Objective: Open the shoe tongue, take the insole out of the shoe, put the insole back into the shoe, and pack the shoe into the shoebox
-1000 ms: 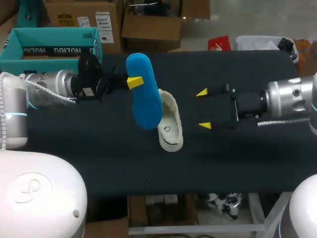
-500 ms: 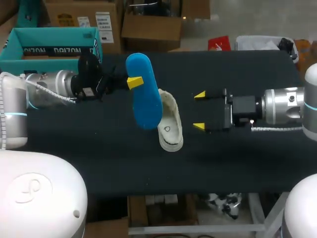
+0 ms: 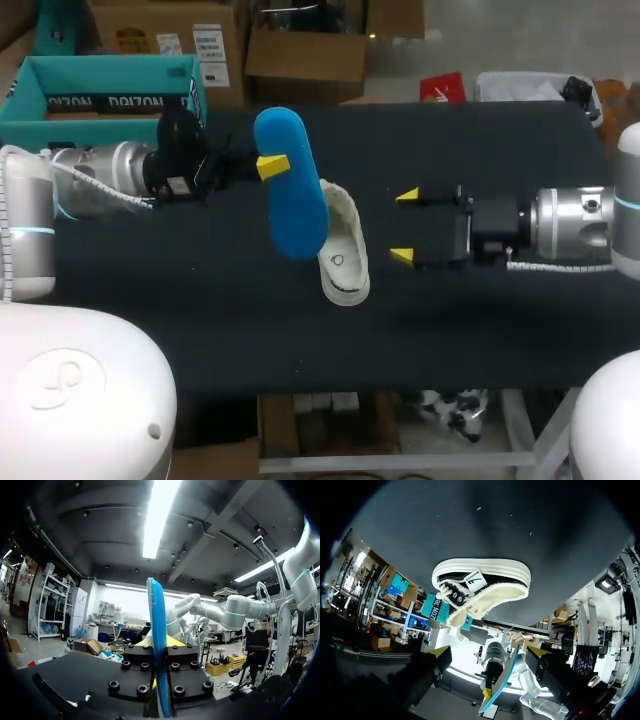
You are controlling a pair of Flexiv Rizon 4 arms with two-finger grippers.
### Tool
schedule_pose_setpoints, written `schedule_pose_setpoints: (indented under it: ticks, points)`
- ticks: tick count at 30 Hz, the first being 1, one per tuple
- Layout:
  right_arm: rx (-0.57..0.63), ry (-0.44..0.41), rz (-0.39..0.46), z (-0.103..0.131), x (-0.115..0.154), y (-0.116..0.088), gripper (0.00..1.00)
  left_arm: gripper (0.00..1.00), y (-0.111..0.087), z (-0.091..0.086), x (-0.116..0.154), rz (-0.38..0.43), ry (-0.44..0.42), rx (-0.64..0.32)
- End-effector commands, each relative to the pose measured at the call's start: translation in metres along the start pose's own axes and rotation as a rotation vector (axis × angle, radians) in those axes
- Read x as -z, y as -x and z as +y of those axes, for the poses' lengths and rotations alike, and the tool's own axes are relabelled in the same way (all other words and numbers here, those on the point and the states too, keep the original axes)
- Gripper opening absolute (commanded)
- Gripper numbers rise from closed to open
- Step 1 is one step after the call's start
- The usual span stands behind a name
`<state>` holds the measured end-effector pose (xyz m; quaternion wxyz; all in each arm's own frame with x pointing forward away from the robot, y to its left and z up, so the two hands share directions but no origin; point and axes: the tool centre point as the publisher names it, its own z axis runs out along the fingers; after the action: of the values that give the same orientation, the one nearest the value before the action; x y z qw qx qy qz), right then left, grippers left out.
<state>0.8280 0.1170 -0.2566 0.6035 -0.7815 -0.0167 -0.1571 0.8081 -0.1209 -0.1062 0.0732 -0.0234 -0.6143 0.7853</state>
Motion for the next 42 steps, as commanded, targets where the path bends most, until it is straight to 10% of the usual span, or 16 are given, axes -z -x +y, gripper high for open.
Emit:
schedule_pose_setpoints:
  ticks: [1,23,33,42]
  points:
    - [-0.002,-0.020,-0.020,0.005,-0.007,-0.001,1.00,0.00,-0.001,0.006,-0.006,0.008,-0.018,-0.065]
    - [-0.040,-0.094,-0.081,0.012,-0.032,0.006,0.99,0.00,0.018,0.057,-0.036,0.194,-0.034,-0.323]
    - [-0.027,-0.116,-0.086,0.006,-0.038,0.016,0.44,0.00,0.034,0.075,-0.051,0.207,-0.039,-0.333]
    - [-0.021,-0.131,-0.088,0.006,-0.042,0.020,0.47,0.00,0.031,0.087,-0.056,0.222,-0.026,-0.333]
